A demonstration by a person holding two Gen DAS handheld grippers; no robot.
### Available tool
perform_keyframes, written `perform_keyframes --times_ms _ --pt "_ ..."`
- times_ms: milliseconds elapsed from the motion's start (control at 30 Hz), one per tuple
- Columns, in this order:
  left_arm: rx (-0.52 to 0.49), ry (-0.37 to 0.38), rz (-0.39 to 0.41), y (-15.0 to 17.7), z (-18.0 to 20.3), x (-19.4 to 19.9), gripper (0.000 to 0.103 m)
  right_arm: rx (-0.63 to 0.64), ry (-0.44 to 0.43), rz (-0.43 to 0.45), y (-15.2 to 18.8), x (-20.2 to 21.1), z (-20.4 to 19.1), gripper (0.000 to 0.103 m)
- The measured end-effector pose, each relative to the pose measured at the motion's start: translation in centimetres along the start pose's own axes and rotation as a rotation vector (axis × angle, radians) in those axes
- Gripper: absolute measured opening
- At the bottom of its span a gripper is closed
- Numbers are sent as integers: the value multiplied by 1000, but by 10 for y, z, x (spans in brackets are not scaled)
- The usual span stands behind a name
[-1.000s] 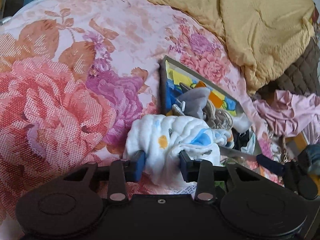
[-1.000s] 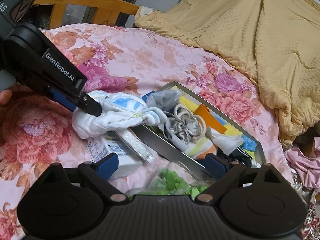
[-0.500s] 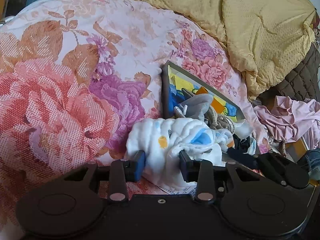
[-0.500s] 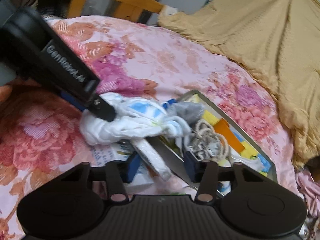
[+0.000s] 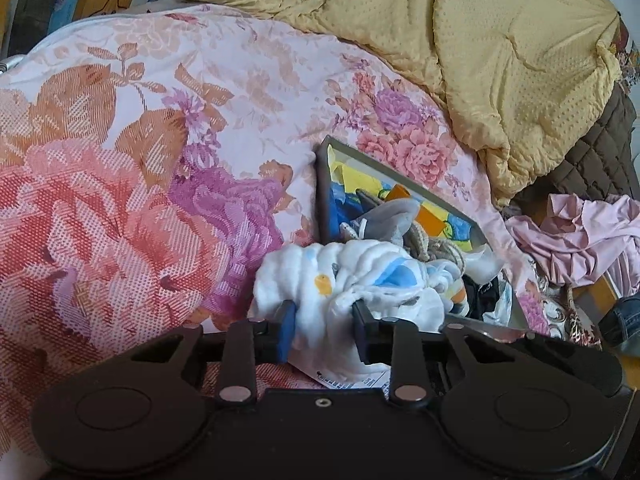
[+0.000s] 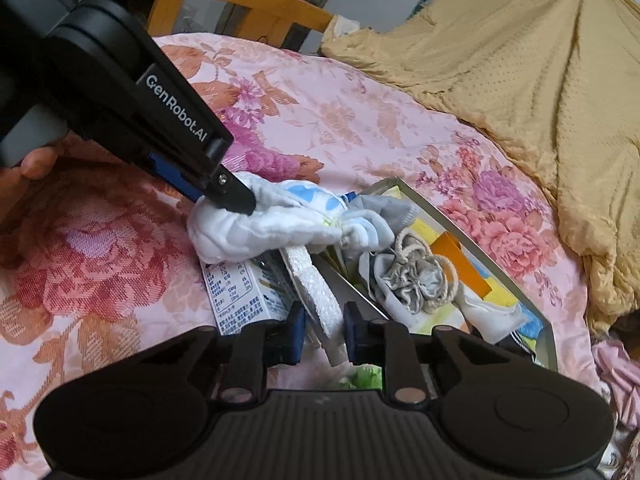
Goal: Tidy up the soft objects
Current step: 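Grasp the white towel with the left tool while the right tool grasps its other end, then lift and carry the white towel over the painted tray with both tools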
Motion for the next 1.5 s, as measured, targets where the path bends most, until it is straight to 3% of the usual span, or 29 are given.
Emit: perform_keyframes --times_ms 200,567,700,1100,1333,1500 --pt "-25 24 48 1 7 7 16 4 25 10 3 11 -5 17" --pt "-101 48 84 19 28 27 12 24 68 20 10 41 -5 14" --pt "-120 58 90 27 36 43 11 -24 62 27 14 56 -3 14" --pt "-271 57 224 37 104 108 11 -93 153 153 8 122 15 14" --pt "-263 81 300 25 134 124 11 -107 230 182 9 146 52 14" --pt "-224 116 285 16 153 104 9 -145 250 159 24 145 94 14"
Point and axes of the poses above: each gripper's, at about its wrist camera, not at the fingertips, and x roughly against the way its jaws point, z to its right, y to its underside, the point moved 3 cm from there along -x, roughly the way its jaws point, and after that the axes turned 1 degree about x, right-handed, at the moved point
